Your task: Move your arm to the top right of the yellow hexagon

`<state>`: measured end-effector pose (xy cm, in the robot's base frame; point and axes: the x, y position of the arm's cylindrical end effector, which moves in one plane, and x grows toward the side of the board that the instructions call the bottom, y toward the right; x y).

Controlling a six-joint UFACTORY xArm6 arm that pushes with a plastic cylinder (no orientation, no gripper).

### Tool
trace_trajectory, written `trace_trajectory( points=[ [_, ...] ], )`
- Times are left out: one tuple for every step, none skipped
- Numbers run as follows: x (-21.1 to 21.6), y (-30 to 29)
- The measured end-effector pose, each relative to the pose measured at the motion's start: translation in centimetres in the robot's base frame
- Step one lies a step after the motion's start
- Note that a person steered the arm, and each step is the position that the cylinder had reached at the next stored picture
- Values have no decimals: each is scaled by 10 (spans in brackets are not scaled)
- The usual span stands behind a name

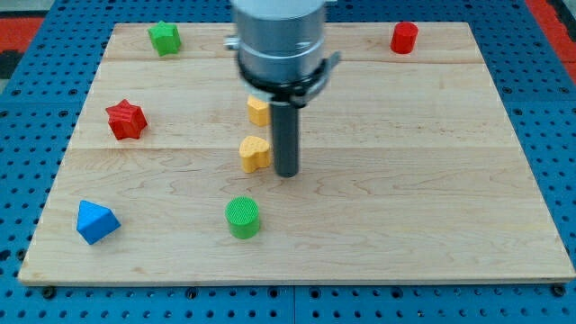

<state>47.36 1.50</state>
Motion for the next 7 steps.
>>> trace_trajectory(
  points=[
    [-39,67],
    [-79,74],
    [-100,74],
    [-115,74],
    [-129,74],
    [-140,74],
    [-145,74]
  ],
)
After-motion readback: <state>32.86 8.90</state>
